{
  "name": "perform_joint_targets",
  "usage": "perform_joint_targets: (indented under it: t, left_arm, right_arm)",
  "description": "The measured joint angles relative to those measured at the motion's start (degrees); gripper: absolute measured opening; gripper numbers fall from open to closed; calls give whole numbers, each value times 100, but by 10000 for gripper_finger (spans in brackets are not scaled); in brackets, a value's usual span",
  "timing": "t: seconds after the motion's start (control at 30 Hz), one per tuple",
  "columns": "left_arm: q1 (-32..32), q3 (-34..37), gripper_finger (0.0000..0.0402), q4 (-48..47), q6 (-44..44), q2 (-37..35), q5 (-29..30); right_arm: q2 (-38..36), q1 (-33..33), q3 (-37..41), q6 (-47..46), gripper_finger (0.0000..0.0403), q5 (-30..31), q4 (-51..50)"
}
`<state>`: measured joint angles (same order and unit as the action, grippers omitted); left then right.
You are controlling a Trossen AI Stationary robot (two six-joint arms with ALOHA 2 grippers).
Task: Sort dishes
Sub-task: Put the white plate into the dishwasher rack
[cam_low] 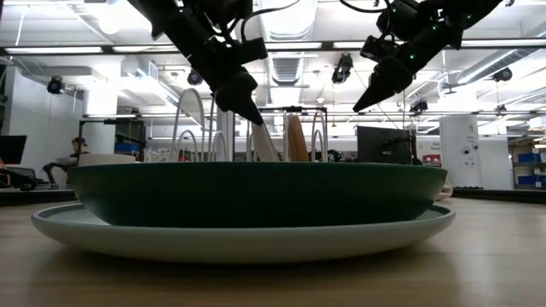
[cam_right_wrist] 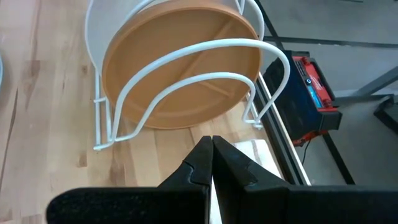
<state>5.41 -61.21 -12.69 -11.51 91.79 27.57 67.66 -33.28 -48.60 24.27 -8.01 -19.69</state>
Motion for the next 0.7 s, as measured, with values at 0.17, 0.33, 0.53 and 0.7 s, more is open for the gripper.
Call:
perform_joint_targets:
  t: [0.17, 0.33, 0.53, 0.7]
  left_arm:
    - [107, 0, 0, 7, -2, 0, 8]
    - [222, 0, 0, 90, -16, 0, 55]
    - [264, -2, 0, 206, -108, 0, 370]
    - [305, -2, 0, 367, -138, 0, 555]
  right_arm:
    - [0, 0, 0, 0, 0, 0, 0]
    - [0, 0, 0, 0, 0, 2, -1]
    - [0, 0, 0, -1, 0, 4, -2]
    - [0, 0, 0, 7, 0, 7, -2]
